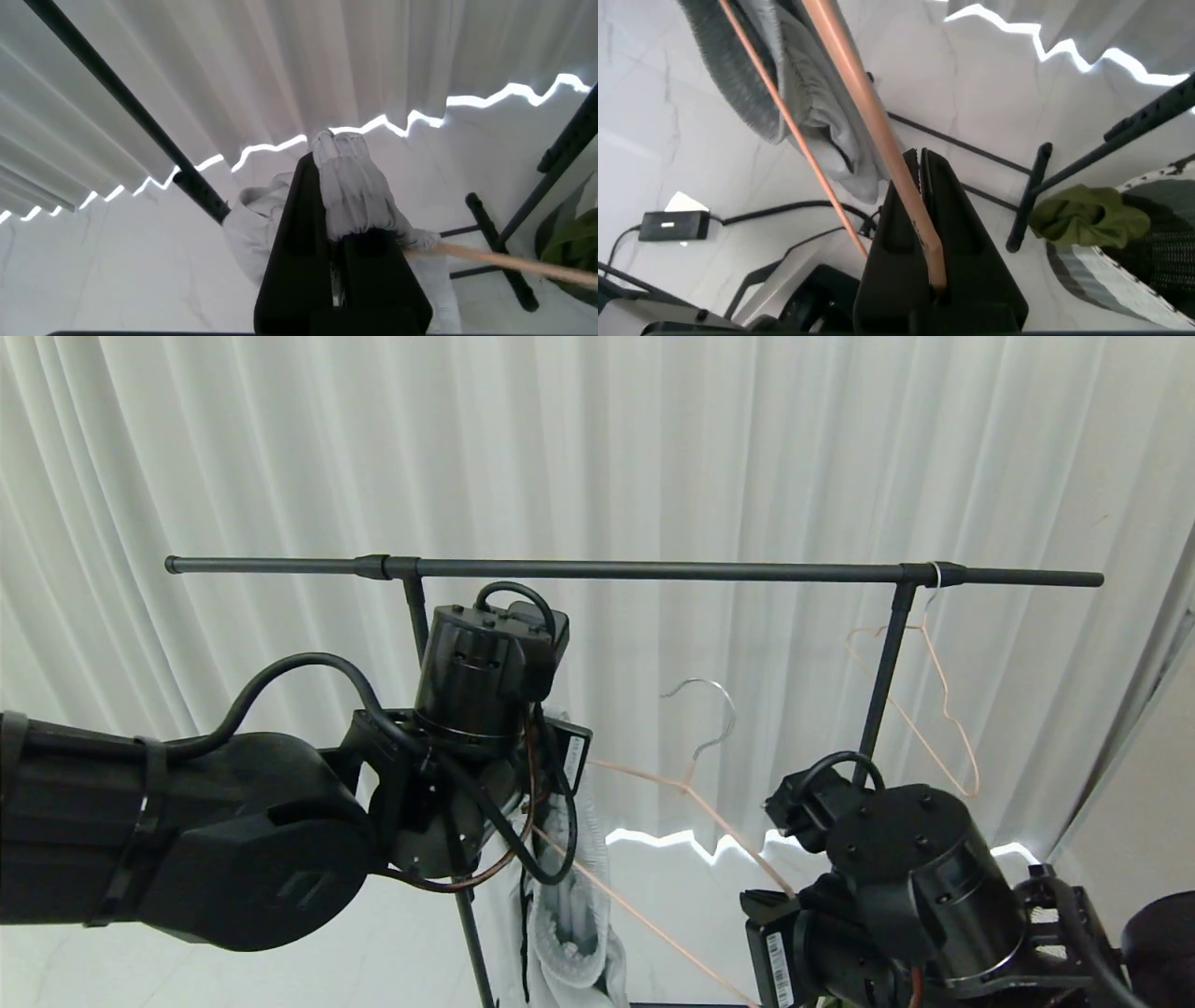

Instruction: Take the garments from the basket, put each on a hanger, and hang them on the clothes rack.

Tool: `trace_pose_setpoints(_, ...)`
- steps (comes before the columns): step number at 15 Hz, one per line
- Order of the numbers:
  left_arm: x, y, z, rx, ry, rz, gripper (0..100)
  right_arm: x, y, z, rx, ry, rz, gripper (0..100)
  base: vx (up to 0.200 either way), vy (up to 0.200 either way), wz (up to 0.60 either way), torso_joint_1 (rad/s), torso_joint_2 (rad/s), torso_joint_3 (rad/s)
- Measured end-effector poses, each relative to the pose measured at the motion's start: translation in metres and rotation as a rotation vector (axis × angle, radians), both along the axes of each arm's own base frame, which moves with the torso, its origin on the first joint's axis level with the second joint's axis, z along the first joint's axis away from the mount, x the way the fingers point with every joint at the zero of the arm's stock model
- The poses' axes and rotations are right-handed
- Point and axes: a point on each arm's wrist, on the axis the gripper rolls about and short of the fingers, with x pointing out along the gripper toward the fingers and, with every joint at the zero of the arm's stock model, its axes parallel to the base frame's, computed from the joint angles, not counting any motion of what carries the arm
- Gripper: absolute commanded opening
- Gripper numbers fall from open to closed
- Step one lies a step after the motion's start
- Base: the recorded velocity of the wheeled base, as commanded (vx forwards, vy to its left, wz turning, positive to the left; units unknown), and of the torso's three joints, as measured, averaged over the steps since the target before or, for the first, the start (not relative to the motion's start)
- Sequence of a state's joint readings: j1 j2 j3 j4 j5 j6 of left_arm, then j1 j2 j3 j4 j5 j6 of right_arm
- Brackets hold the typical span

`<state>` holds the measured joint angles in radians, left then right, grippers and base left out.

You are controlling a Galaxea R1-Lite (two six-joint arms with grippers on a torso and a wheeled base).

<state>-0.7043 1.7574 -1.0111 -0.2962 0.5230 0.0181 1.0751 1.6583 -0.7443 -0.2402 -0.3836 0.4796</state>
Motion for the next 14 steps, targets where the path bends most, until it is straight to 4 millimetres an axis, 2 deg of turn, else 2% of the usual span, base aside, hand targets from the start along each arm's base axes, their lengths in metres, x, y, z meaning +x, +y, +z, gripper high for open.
trace_pose_setpoints(3,0.002,0.0,0.006,-0.014,-0.017,0.004,0,-0.011,0.017,-0.012,-0.011,0.03,0.043,0,0.0,0.0,0.0,0.0,0.0,0.0)
trace_pose_setpoints(6,0.001,0.002,0.006,0.002,0.007,0.008,0,-0.012,0.03,-0.018,-0.002,0.046,0.03,0,0.0,0.0,0.0,0.0,0.0,0.0)
trace_pose_setpoints(11,-0.005,0.01,0.007,0.038,0.06,0.019,0,-0.005,0.028,-0.017,0.013,0.028,-0.056,0,0.0,0.0,0.0,0.0,0.0,0.0)
trace_pose_setpoints(14,-0.019,-0.006,0.015,-0.056,0.051,-0.017,0,-0.003,0.032,-0.007,0.088,-0.01,-0.051,0,0.0,0.0,0.0,0.0,0.0,0.0)
